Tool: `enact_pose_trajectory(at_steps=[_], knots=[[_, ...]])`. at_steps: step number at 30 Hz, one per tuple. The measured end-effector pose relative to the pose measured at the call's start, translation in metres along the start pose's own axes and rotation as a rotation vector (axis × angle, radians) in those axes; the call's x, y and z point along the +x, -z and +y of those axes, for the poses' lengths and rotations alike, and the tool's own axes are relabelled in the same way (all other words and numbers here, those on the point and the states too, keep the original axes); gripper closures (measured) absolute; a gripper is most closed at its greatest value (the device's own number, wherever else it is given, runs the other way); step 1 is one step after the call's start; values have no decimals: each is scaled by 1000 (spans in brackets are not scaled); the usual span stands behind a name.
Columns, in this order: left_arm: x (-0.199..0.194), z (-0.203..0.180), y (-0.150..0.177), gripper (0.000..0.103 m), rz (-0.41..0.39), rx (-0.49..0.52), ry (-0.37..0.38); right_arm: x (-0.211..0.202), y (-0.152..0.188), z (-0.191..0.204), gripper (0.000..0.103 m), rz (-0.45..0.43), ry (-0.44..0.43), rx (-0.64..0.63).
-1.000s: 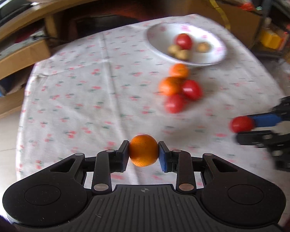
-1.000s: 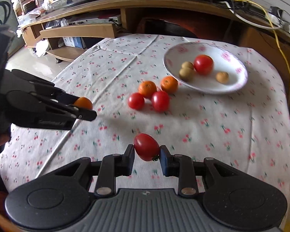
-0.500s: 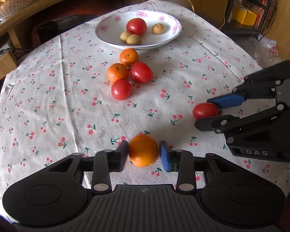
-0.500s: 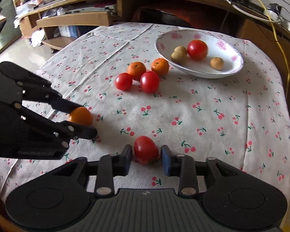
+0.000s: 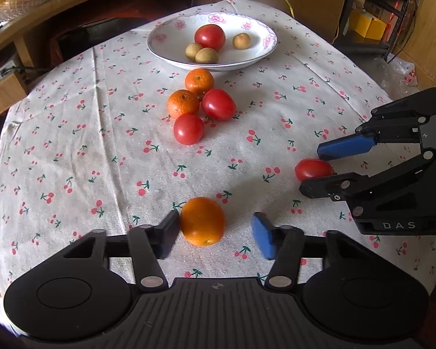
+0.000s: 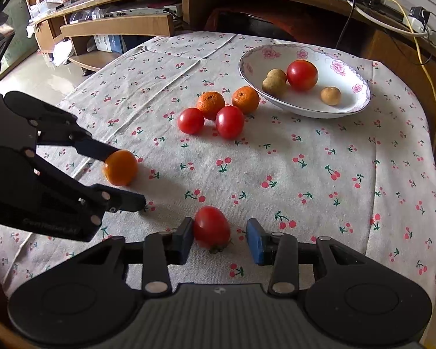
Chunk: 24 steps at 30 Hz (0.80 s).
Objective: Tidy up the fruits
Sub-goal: 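Carry the held tomato and orange toward the white bowl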
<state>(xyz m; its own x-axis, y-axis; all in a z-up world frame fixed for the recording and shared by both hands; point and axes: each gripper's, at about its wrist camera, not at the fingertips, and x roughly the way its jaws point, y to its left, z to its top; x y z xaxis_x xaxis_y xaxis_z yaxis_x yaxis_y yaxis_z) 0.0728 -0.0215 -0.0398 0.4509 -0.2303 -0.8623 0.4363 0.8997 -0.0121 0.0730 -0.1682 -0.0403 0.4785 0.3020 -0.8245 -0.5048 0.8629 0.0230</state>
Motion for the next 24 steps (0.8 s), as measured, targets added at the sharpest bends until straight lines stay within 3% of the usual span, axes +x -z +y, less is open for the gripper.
enact_pose_trajectory(at_steps=[3, 6, 15, 24], knots=[[-1, 2, -3, 63, -3, -20, 12, -1, 0, 3, 76, -4, -12, -7], [-1, 1, -4, 63, 3, -27, 31, -1, -1, 2, 76, -3, -15, 1], [1, -7, -2, 60, 1, 29, -6, 0, -2, -2, 76, 1, -11, 28], [-1, -5, -2, 63, 12, -15, -13, 2, -2, 0, 75, 12, -10, 25]])
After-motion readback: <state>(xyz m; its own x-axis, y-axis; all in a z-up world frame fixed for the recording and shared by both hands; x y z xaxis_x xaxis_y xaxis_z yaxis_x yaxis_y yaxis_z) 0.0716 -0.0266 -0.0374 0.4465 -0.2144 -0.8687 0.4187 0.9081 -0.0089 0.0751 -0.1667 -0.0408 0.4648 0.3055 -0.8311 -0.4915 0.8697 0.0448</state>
